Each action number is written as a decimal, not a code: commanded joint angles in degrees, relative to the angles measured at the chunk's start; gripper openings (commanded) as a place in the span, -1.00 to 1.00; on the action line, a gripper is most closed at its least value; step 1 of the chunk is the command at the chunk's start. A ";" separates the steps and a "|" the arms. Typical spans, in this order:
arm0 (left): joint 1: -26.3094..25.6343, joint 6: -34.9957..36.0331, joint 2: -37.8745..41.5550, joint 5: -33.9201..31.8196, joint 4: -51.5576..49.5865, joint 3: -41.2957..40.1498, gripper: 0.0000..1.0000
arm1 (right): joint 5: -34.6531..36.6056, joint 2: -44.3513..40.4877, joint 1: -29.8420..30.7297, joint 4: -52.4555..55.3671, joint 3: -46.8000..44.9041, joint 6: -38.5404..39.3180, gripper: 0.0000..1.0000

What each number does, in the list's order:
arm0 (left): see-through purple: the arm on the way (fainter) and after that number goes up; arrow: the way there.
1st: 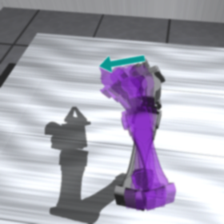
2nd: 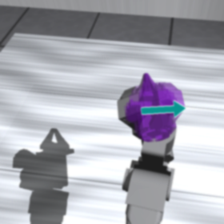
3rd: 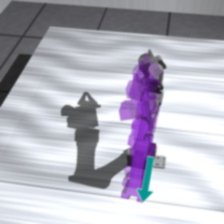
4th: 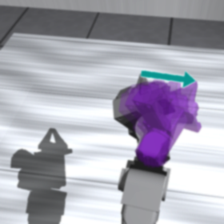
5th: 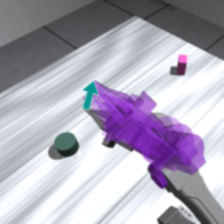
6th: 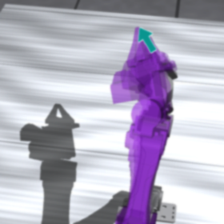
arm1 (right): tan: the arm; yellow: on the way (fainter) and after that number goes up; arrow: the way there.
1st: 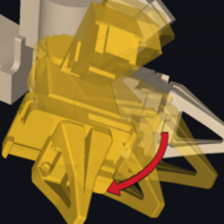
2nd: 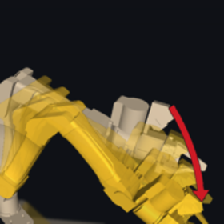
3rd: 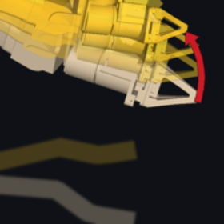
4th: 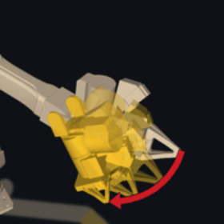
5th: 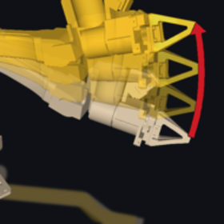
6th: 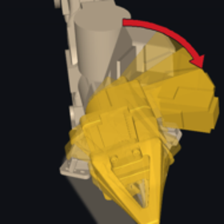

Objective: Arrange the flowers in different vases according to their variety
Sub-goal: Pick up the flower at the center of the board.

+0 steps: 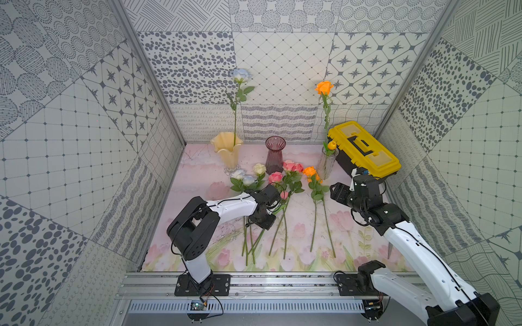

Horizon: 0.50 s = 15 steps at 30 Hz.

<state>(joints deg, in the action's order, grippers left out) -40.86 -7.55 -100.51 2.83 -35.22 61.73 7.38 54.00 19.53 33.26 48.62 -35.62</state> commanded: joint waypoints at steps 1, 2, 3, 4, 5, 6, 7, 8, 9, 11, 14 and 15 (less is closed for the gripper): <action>-0.06 0.08 0.02 1.39 -1.96 0.32 -0.76 | 0.53 -0.02 0.28 -1.35 0.69 -0.11 0.47; -0.07 0.08 -0.10 1.28 -1.96 0.45 -0.82 | 0.59 -0.02 0.33 -1.35 0.75 -0.20 0.47; -0.11 0.04 -0.19 1.20 -1.94 0.46 -0.87 | 0.55 -0.04 0.27 -1.35 0.72 -0.18 0.47; -0.11 -0.01 -0.20 1.17 -1.89 0.41 -0.93 | 0.62 -0.03 0.31 -1.35 0.76 -0.16 0.47; -0.11 -0.09 -0.15 1.12 -1.78 0.40 -0.96 | 0.70 -0.10 0.33 -1.35 0.82 -0.15 0.47; -0.05 -0.11 -0.01 1.12 -1.77 0.41 -0.97 | 0.66 -0.13 0.30 -1.35 0.76 -0.17 0.47; -0.09 -0.10 0.03 1.04 -1.75 0.49 -1.00 | 0.66 -0.27 0.33 -1.35 0.69 -0.16 0.47; -0.10 -0.10 0.25 0.97 -1.77 0.60 -1.00 | 0.70 -0.30 0.33 -1.35 0.61 -0.16 0.47; -0.10 -0.10 0.30 0.84 -1.94 0.60 -1.00 | 0.73 -0.25 0.33 -1.35 0.63 -0.16 0.47; -0.09 -0.10 0.66 0.52 -2.02 0.58 -1.00 | 0.69 -0.23 0.29 -1.35 0.55 -0.24 0.47; -0.02 -0.10 1.35 0.33 -2.05 0.55 -1.00 | 0.51 -0.27 0.33 -1.35 0.44 -0.33 0.46; -0.02 -0.17 1.67 0.17 -2.17 0.47 -1.00 | 0.52 -0.30 0.33 -1.35 0.41 -0.44 0.46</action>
<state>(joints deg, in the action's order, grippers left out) -40.86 -7.79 -100.18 2.81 -35.42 61.76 7.38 54.00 19.53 33.26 48.62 -35.64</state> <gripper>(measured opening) 0.050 0.731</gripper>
